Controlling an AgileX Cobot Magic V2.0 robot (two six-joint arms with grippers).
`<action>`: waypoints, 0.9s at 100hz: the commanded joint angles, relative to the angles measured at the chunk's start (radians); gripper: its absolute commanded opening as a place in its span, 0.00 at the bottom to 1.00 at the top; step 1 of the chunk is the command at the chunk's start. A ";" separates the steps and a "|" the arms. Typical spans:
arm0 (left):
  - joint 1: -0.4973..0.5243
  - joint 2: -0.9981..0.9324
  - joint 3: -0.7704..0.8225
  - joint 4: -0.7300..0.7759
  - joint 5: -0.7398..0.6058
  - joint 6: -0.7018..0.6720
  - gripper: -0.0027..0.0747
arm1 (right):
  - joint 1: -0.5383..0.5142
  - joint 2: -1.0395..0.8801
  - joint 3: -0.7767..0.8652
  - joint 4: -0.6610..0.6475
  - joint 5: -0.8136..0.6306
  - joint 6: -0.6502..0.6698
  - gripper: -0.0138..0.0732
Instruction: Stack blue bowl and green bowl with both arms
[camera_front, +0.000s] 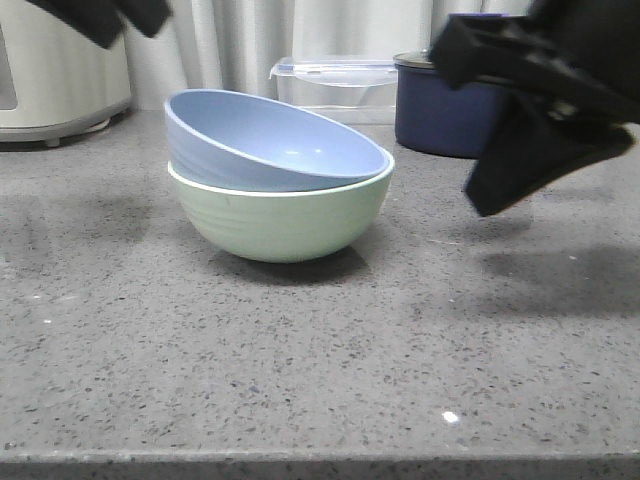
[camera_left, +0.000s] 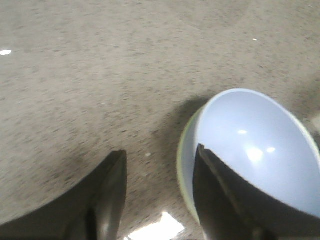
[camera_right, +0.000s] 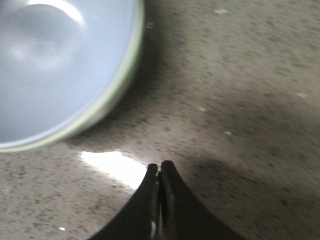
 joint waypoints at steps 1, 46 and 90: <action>0.038 -0.095 0.021 -0.006 -0.066 0.003 0.44 | -0.044 -0.071 0.010 0.002 -0.051 -0.004 0.08; 0.264 -0.443 0.299 0.056 -0.101 0.003 0.18 | -0.224 -0.319 0.145 0.000 -0.054 -0.004 0.08; 0.351 -0.788 0.572 0.126 -0.257 0.003 0.01 | -0.275 -0.664 0.288 -0.009 -0.163 -0.004 0.08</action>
